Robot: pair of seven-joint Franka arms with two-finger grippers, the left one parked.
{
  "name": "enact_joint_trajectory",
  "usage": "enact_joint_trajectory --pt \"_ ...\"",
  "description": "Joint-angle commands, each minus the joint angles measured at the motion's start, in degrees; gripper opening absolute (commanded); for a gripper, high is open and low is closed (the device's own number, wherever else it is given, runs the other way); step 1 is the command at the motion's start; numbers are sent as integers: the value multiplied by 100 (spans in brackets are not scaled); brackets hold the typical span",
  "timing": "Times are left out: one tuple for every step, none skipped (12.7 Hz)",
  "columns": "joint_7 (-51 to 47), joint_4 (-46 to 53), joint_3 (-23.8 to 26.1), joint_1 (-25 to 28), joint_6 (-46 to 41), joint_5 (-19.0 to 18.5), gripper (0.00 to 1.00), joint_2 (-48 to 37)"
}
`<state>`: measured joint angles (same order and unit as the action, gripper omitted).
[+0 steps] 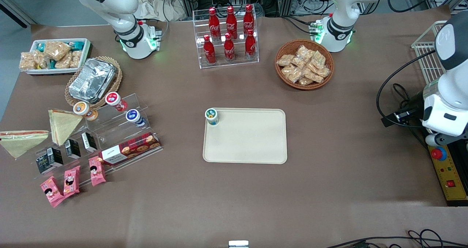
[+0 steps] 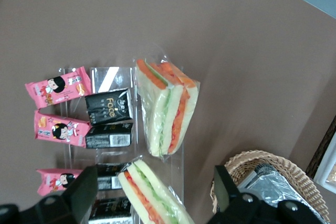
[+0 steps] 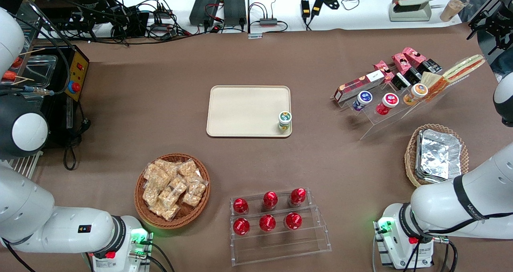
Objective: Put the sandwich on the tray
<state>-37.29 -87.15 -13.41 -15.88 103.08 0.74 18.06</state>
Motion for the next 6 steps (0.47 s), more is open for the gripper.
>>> enact_joint_trajectory --pt "90 32 49 -274 264 224 99 250" --pt "177 32 49 -319 265 286 99 337" --pt "187 32 49 -319 274 304 99 382" --pt "187 32 49 -310 274 304 99 435" --pt "187 32 49 -310 274 304 99 496" --pt "187 32 49 -319 317 304 99 540"
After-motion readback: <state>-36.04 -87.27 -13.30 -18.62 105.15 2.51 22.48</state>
